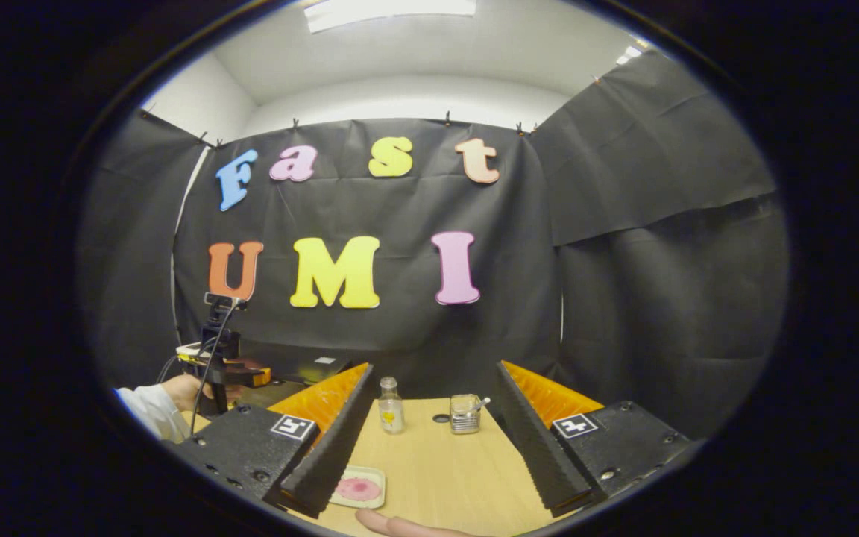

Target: Open the electric oven with the left hand, put the food in, and close the electric oven.

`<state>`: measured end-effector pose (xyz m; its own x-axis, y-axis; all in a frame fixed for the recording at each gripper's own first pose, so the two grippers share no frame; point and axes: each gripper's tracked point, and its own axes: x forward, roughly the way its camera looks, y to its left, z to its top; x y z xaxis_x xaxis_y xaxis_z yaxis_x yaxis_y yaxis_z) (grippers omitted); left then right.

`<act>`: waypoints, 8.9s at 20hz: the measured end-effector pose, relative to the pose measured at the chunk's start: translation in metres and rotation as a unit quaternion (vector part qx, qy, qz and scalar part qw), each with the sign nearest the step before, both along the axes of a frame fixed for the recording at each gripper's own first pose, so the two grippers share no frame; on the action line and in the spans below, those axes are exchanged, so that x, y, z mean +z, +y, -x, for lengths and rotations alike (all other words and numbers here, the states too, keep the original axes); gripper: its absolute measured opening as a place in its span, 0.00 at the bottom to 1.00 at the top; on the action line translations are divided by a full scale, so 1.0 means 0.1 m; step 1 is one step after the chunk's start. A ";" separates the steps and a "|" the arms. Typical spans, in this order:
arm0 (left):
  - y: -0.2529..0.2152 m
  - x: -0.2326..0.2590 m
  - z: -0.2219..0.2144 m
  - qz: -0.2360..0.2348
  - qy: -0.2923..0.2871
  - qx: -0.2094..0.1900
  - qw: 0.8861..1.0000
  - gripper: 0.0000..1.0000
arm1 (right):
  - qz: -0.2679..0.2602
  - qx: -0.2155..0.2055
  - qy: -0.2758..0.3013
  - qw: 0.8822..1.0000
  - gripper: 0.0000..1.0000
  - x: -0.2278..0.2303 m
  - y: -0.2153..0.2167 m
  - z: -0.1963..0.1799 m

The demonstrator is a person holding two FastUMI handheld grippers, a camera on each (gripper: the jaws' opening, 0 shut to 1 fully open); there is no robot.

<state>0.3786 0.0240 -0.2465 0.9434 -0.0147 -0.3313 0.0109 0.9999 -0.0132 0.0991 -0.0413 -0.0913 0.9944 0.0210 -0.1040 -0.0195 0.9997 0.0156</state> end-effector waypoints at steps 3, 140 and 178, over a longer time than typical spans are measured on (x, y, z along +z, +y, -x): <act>0.00 0.00 0.06 0.003 0.010 -0.005 1.000 0.97 | -0.006 -0.003 0.004 1.000 0.97 -0.01 -0.02 0.02; 1.65 1.20 3.65 0.007 -0.131 0.125 0.983 0.95 | -0.414 0.019 0.488 0.768 0.01 -3.03 3.38 -1.26; 1.74 0.66 3.41 0.038 -0.079 0.117 0.989 0.95 | -0.434 0.002 0.241 0.868 0.43 -3.22 3.82 -2.53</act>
